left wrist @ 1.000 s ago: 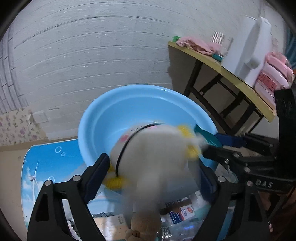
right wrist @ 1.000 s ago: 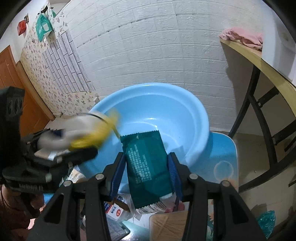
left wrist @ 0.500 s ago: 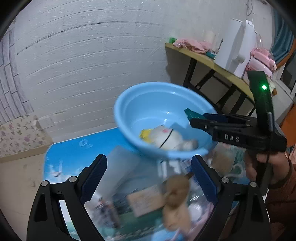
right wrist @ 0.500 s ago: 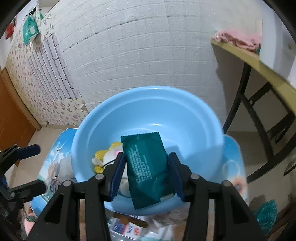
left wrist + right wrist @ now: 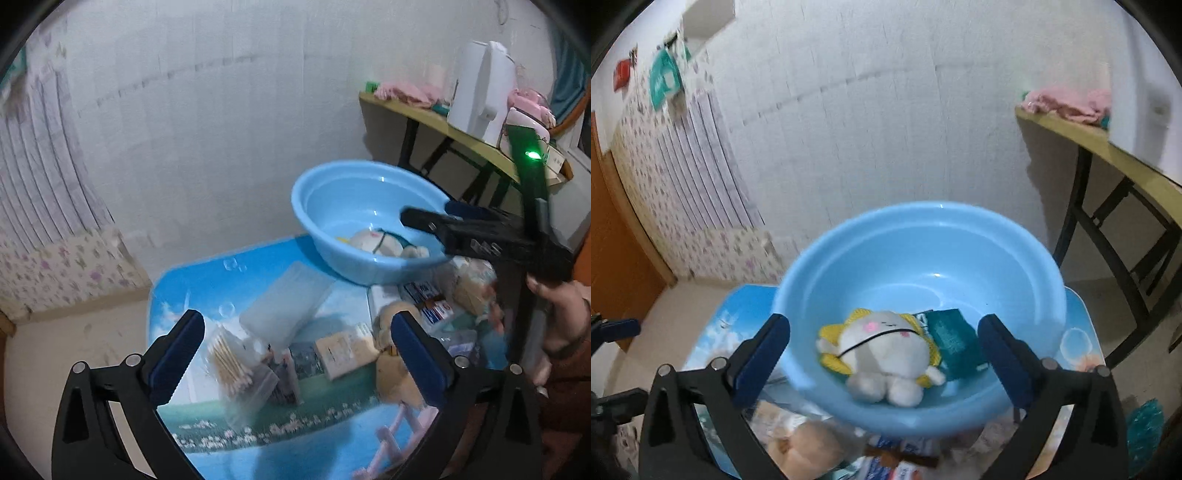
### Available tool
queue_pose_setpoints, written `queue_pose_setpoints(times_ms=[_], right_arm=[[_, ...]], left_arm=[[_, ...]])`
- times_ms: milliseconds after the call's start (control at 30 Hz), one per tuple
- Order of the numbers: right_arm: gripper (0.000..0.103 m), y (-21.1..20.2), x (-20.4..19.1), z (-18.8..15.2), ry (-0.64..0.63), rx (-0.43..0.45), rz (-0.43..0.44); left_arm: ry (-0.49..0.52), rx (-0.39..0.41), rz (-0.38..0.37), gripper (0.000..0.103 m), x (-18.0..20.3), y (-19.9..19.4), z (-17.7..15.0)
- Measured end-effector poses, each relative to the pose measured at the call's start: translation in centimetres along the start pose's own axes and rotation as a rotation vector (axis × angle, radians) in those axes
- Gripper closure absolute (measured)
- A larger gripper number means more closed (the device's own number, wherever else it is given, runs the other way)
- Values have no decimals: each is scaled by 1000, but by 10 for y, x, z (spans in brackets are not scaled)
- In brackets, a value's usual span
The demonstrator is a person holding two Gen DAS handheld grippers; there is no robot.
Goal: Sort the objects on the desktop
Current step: 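Open both grippers to drop the plush toy and packet into the basin, then move the left gripper to the tan plush bear and grasp it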
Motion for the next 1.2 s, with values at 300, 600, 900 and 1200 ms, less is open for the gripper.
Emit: queue_pose_setpoints(times_ms=[300,600,900,1200], right_arm=[[0,-73,-5,-33,-159,-7,26],[2,-93,26,-69,-131,-41,-10],[4,-89,48,-97,-105,-74,-37],[4,-82,64,-114,-114,-139,-40]], left_arm=[[-113,92,114,0,17,15,-14],[-129,63,42,0,45,19,-29],[-169,25,79,0,46,29,-48],[-167,1,72,0,55,34,-54]])
Point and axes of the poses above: each gripper's, at about its wrist camera, not at the fingertips, and y roughly the way its jaws point, x to its right, z to its top, the point moved 7 cm from there along y, roughly the way its jaws point, and after that the axes turned 1 degree about x, right-handed, at the moved point
